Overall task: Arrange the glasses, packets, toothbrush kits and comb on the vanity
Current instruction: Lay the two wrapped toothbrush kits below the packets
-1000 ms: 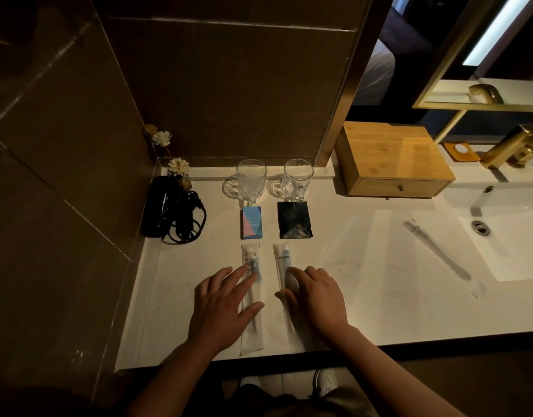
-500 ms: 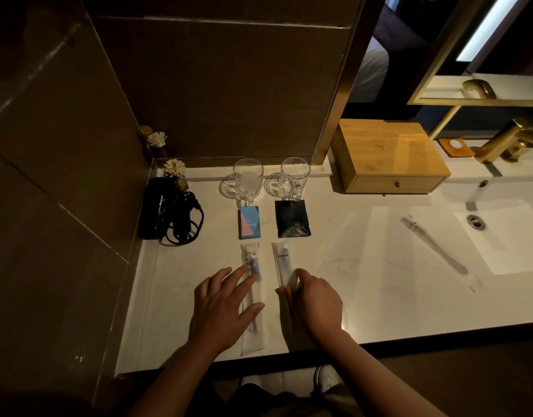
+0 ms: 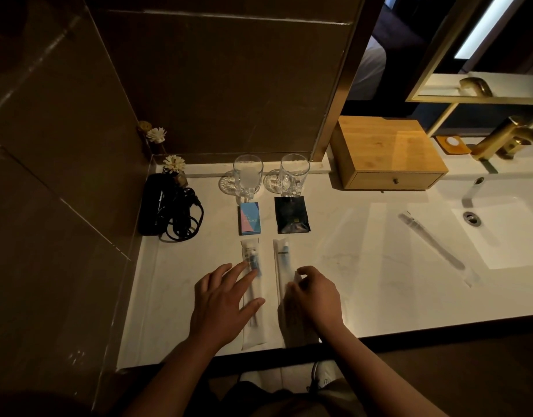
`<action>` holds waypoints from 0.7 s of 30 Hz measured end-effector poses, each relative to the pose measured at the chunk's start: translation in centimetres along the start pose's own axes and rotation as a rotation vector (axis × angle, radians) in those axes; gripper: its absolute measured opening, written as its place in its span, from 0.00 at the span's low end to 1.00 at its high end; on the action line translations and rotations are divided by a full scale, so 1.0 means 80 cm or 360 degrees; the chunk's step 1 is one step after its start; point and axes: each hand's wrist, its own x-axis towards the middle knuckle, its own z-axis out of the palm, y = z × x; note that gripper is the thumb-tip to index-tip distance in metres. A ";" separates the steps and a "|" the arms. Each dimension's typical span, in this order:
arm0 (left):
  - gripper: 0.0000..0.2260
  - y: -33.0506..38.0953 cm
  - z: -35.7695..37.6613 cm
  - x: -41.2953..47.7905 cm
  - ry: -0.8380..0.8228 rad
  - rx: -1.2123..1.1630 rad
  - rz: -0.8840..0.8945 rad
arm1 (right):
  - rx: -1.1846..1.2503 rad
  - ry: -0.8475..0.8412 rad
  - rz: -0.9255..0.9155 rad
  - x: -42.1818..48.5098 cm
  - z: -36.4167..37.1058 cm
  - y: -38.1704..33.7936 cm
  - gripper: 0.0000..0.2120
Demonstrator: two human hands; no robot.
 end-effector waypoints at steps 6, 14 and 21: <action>0.28 -0.002 0.000 -0.001 -0.0005 -0.0003 0.0011 | 0.0057 -0.0026 0.0002 0.003 -0.004 0.006 0.11; 0.28 0.000 -0.001 -0.001 0.0000 -0.0009 0.0009 | 0.0115 -0.0026 0.0003 0.007 -0.005 0.014 0.10; 0.27 0.001 -0.002 -0.001 0.0007 -0.0017 -0.0007 | 0.0137 -0.0026 -0.0001 0.007 -0.007 0.018 0.09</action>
